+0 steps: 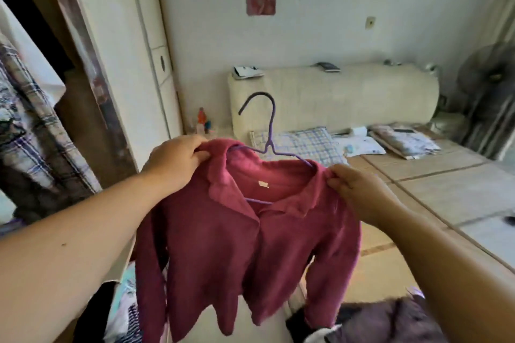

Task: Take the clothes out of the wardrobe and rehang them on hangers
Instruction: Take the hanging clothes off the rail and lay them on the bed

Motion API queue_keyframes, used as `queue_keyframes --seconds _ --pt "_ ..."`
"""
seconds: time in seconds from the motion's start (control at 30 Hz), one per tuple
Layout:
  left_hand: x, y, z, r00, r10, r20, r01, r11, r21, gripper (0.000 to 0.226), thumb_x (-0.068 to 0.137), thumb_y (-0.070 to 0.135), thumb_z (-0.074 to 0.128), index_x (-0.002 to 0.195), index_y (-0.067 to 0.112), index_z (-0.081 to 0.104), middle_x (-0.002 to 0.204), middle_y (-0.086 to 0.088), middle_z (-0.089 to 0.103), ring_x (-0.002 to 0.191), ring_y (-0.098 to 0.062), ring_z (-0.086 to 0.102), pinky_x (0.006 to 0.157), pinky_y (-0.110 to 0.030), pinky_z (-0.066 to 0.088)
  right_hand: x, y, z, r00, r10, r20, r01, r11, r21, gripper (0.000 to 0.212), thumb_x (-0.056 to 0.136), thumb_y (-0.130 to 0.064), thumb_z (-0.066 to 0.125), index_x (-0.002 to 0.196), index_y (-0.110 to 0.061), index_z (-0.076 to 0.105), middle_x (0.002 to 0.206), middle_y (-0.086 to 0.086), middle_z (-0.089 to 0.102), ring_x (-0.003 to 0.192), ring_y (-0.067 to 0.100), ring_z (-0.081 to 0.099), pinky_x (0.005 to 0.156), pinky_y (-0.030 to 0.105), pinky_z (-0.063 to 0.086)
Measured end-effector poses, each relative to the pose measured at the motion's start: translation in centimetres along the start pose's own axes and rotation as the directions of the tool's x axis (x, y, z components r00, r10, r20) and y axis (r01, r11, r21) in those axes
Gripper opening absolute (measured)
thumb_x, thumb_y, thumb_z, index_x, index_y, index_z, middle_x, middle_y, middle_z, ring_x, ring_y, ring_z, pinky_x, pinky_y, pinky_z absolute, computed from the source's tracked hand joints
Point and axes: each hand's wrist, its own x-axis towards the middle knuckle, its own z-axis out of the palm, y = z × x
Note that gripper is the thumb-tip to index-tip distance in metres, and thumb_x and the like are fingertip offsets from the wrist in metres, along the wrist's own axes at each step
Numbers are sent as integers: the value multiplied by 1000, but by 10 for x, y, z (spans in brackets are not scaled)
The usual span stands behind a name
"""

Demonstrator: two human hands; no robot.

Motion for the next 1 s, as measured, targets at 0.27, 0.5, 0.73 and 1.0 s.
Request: queue_keyframes --seconds 0.27,0.5,0.73,1.0 --pt "-2 143 92 904 357 236 -313 927 -205 12 91 20 60 98 13 65 96 -9 66 94 -27 59 68 -29 29 -148 94 -57 930 354 -100 -348 935 72 13 91 -20 55 84 -30 58 78 -6 61 80 21 57 73 34 45" --pt "-19 294 226 743 520 421 -395 849 -352 13 89 23 60 101 19 65 102 -4 65 101 -26 57 79 -32 39 -258 209 -101 739 666 -98 -655 745 124 15 92 -29 54 81 -38 60 77 -3 65 74 17 60 71 37 49" --pt "-50 408 370 574 517 635 -434 850 -300 17 92 31 54 104 21 61 109 -4 62 107 -27 56 88 -36 41 -315 337 -95 544 839 -17 -820 536 202 20 94 -25 51 84 -40 59 83 -7 65 76 11 60 67 28 47" --pt "-54 479 514 523 396 755 -466 874 -135 21 95 36 47 103 21 58 114 -4 58 110 -28 55 89 -40 41 -310 480 -56 398 914 82 -883 357 305 17 94 -25 49 88 -32 63 81 -5 67 73 14 62 62 27 47"
